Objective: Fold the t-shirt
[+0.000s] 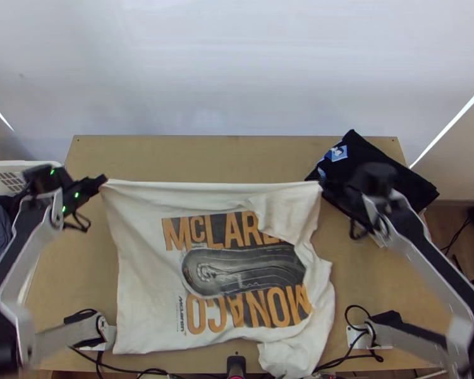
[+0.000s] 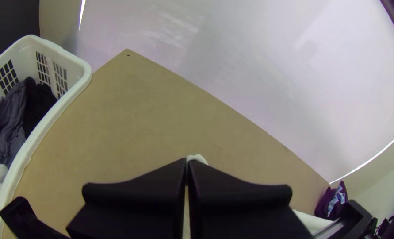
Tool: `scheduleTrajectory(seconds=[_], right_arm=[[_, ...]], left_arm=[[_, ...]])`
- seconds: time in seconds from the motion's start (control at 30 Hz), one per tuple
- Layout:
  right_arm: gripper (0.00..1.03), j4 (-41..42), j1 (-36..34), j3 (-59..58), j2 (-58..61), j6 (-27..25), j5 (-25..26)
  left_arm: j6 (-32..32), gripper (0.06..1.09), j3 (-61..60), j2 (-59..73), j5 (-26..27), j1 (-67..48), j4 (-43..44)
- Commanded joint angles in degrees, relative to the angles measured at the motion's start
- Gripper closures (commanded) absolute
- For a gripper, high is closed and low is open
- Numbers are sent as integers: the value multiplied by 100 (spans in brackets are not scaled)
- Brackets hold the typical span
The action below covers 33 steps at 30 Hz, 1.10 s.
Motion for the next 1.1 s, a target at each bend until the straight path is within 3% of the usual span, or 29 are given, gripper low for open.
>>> scheduleTrajectory(seconds=[0.0,0.43,1.07], right_arm=[[100,413,11,1073,1846,-54,39],[100,422,37,2629,3604,-72,285],[100,96,37,4343,4966,-45,619]], left_arm=[[124,105,1062,2001,-182,28,572],[124,105,2917,3961,-463,-7,484],[89,105,4420,4963,-621,-244,-465]])
